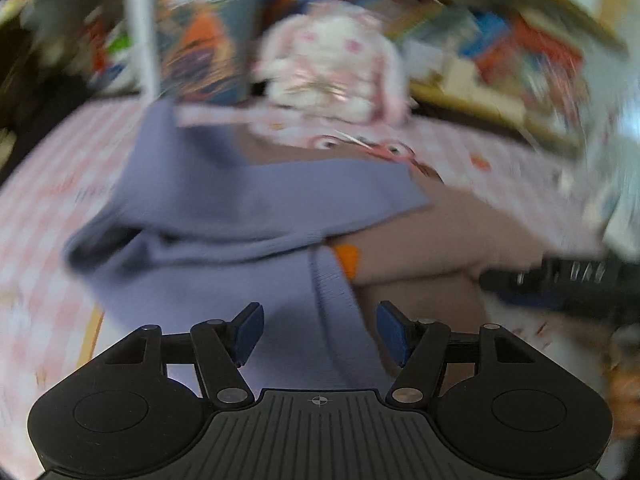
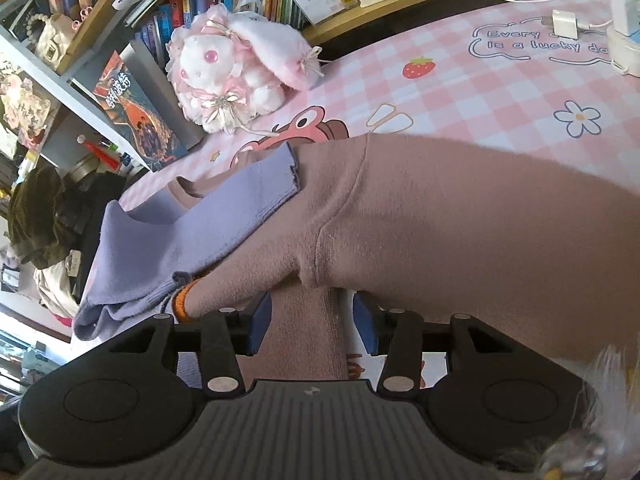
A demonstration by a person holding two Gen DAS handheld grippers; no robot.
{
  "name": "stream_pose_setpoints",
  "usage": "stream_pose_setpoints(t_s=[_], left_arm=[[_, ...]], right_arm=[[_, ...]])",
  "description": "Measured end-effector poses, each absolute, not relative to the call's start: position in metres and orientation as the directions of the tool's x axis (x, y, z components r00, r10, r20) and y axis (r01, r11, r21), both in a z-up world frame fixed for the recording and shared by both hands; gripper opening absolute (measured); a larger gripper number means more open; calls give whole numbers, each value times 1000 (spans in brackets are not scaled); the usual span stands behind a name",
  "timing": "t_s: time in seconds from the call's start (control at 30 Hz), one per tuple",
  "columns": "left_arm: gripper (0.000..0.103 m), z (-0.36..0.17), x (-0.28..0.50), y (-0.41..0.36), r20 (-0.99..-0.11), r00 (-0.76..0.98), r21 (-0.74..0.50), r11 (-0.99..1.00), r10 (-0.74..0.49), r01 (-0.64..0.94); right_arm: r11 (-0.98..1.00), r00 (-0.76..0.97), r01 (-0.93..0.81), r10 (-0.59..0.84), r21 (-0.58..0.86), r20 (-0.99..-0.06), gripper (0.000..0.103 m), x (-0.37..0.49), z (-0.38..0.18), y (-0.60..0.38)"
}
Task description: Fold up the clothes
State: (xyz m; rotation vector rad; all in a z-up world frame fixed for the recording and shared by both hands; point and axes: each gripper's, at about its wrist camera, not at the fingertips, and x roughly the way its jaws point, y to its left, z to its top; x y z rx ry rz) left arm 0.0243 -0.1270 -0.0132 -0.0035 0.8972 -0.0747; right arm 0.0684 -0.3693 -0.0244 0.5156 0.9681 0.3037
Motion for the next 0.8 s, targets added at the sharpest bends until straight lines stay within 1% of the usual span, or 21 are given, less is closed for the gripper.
stream_pose_setpoints(t_s=[0.13, 0.17, 0.2, 0.23, 0.27, 0.33, 0.4, 0.47, 0.63, 0.7, 0.73, 0.8], left_arm=[[63, -39, 45, -147, -788, 607, 180, 981, 101, 70], [55, -43, 46, -147, -783, 609, 213, 974, 125, 73], [41, -43, 45, -143, -776, 616, 222, 972, 132, 72], [18, -40, 42, -135, -774, 617, 215, 975, 139, 49], [7, -34, 38, -123, -778, 618, 165, 986, 115, 25], [6, -20, 25, -98, -773, 629, 79, 996, 81, -31], [6, -2, 3, -69, -752, 655, 23, 995, 79, -93], [6, 12, -23, -40, -729, 682, -59, 986, 63, -154], [7, 1, -81, 22, -787, 614, -231, 899, 52, -372], [10, -12, -95, 33, -829, 558, -252, 866, 38, -433], [14, -17, -99, 36, -842, 539, -253, 856, 35, -450], [16, -21, -105, 42, -858, 513, -251, 839, 39, -483]], right_arm=[[845, 540, -26, 461, 534, -704, 43, 72, -24, -363], [849, 538, -30, 459, 528, -707, 43, 73, -25, -360], [852, 536, -33, 456, 523, -710, 42, 74, -25, -358], [855, 534, -37, 454, 517, -713, 41, 75, -26, -355], [857, 532, -39, 453, 514, -715, 39, 77, -27, -354], [857, 526, -39, 454, 513, -719, 17, 81, -30, -353], [857, 524, -38, 455, 514, -720, 7, 84, -34, -354], [854, 532, -32, 454, 519, -715, 5, 87, -37, -357], [849, 545, -7, 447, 529, -710, 5, 91, -41, -362], [848, 545, 5, 442, 530, -712, 5, 93, -42, -363], [849, 546, 9, 438, 528, -714, 5, 94, -43, -364], [855, 552, 17, 424, 518, -718, 5, 96, -43, -364]])
